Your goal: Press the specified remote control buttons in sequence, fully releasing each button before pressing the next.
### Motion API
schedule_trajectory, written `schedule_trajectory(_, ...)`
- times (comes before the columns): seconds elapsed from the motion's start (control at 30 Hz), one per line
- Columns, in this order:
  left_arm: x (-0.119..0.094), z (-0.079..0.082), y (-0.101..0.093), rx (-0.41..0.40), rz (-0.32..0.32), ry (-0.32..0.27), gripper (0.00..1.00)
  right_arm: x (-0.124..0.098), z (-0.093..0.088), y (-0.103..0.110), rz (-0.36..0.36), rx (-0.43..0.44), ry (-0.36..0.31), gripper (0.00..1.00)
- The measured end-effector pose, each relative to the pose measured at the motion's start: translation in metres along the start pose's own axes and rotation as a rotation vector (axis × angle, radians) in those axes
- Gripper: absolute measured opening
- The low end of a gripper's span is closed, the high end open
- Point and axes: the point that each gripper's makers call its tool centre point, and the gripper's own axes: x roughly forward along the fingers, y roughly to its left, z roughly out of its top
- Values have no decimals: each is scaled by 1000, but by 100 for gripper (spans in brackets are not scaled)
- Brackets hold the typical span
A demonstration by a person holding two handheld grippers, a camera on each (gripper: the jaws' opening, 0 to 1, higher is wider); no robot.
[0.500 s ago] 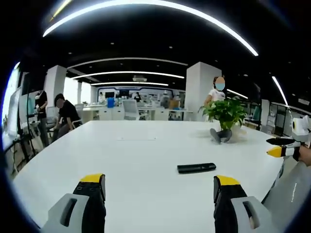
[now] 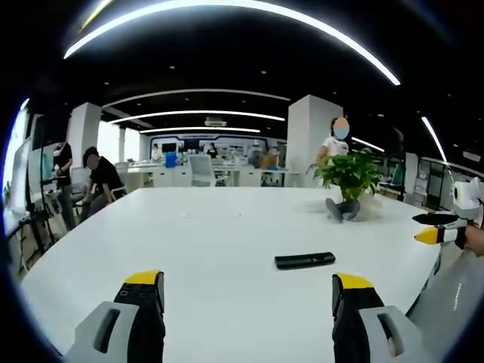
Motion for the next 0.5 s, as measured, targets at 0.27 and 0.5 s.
schedule_trajectory(0.27,0,-3,2,10,7,16,95,-2,-1,-7,-25,31,-5,81)
schedule_trajectory(0.5,1,-3,2,21,5,18,95,-2,-1,-6,-24,25,1,81)
